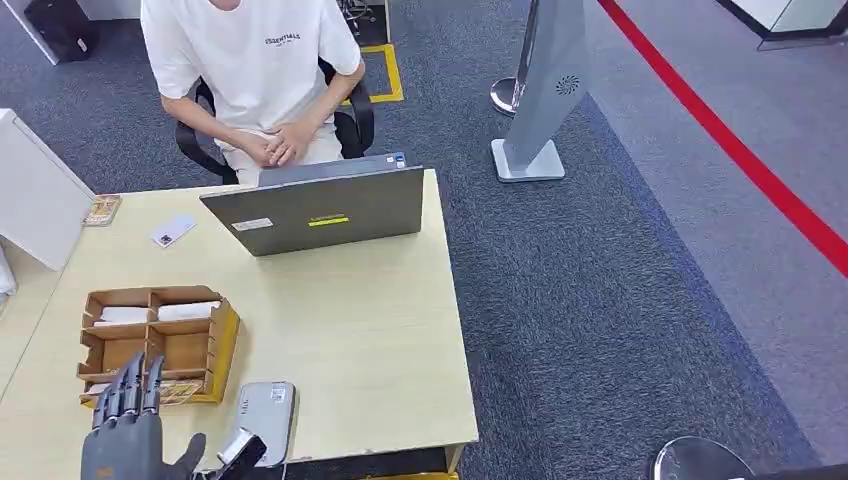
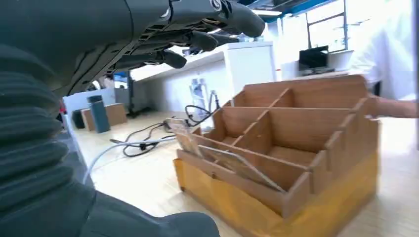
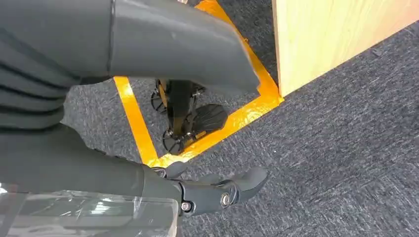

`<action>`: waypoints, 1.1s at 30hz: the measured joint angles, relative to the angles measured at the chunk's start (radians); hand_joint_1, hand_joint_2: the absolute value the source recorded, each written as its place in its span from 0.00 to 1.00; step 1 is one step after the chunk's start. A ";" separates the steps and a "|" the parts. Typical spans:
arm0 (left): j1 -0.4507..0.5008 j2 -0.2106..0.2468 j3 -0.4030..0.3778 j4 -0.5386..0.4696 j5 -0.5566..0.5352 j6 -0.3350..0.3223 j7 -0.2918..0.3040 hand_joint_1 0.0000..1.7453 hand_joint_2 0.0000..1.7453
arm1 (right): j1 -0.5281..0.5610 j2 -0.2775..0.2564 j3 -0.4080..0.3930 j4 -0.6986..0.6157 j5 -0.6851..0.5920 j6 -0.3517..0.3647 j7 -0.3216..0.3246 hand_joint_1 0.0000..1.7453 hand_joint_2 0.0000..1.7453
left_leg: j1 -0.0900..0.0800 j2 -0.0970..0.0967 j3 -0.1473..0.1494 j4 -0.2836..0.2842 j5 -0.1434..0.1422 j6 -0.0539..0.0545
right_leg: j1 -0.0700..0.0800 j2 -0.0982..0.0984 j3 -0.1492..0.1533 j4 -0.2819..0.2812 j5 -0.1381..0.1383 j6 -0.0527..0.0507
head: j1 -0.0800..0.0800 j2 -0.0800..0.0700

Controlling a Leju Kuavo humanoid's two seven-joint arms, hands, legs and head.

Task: Pass the card to the sensor for recognition and then transmit it.

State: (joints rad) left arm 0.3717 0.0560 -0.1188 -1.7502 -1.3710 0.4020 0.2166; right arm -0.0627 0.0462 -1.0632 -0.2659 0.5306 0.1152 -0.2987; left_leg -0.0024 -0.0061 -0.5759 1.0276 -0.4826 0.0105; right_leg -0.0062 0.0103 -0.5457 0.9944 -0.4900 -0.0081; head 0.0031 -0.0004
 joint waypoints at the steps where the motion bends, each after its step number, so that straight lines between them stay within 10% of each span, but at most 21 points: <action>1: 0.005 -0.011 0.020 0.002 0.000 0.004 -0.012 0.00 1.00 | 0.000 0.000 -0.001 0.000 0.001 -0.001 0.002 0.00 1.00 | 0.000 0.000 0.000 0.000 0.000 0.000 | 0.000 0.000 0.000 0.000 0.000 0.000 | 0.000 0.000; 18: 0.022 -0.105 0.184 0.042 -0.012 0.030 -0.081 0.00 1.00 | 0.000 0.001 -0.018 0.000 0.010 -0.003 0.003 0.00 1.00 | 0.000 0.000 0.000 0.000 0.000 0.000 | 0.000 -0.001 0.000 0.000 0.000 0.000 | 0.000 0.000; 33: -0.069 -0.202 0.336 0.190 -0.041 0.274 -0.320 0.00 1.00 | -0.008 0.009 -0.018 0.000 0.056 0.003 -0.003 0.00 1.00 | 0.000 -0.001 0.000 0.000 0.000 0.000 | 0.000 -0.001 0.000 0.000 0.000 0.000 | 0.000 0.000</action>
State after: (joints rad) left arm 0.3029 -0.1457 0.2170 -1.5603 -1.4122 0.6756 -0.1030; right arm -0.0704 0.0549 -1.0807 -0.2659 0.5863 0.1183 -0.3018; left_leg -0.0026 -0.0066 -0.5759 1.0277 -0.4826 0.0106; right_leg -0.0063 0.0093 -0.5454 0.9944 -0.4900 -0.0080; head 0.0031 -0.0004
